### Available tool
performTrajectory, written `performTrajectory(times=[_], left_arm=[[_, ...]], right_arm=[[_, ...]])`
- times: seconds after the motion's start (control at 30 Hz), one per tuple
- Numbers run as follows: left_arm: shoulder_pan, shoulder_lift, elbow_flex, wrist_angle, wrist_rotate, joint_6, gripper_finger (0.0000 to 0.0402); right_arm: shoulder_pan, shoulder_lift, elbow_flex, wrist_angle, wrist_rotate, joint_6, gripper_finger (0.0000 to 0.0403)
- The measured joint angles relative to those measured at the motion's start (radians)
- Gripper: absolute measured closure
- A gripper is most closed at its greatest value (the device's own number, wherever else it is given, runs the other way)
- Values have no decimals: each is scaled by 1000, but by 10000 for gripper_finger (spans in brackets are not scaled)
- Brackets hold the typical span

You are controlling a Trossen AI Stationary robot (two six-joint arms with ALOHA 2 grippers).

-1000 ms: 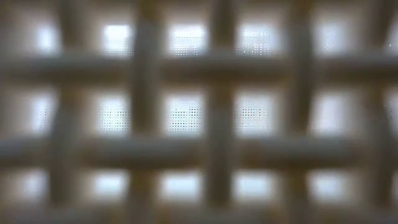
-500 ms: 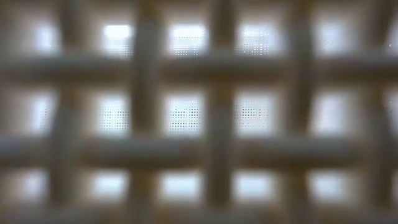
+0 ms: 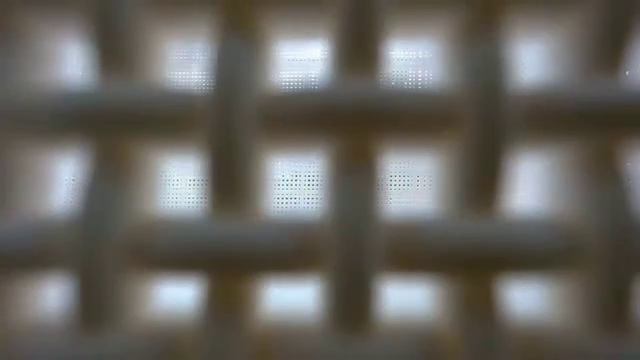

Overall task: Pick & Place Medicine items
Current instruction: Put the gray patient gown into the large white bin

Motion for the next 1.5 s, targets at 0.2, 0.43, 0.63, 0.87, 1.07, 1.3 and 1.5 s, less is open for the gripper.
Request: performTrajectory(times=[0.2,0.43,0.63,0.87,1.07,1.3,1.5], left_arm=[[-15,26,30,-1,25,-7,281],[-49,26,65,-91,98,35,281],[-83,38,65,-137,194,30,281],[-129,87,65,-136,229,72,281],[-130,170,65,-143,221,57,281],[-130,262,71,-256,216,-67,278],[-130,314,71,-306,221,-84,278]], right_arm=[[0,0,0,0,0,0,76],[0,0,0,0,0,0,76],[0,0,0,0,0,0,76],[0,0,0,0,0,0,76],[0,0,0,0,0,0,76],[0,0,0,0,0,0,76],[0,0,0,0,0,0,76]])
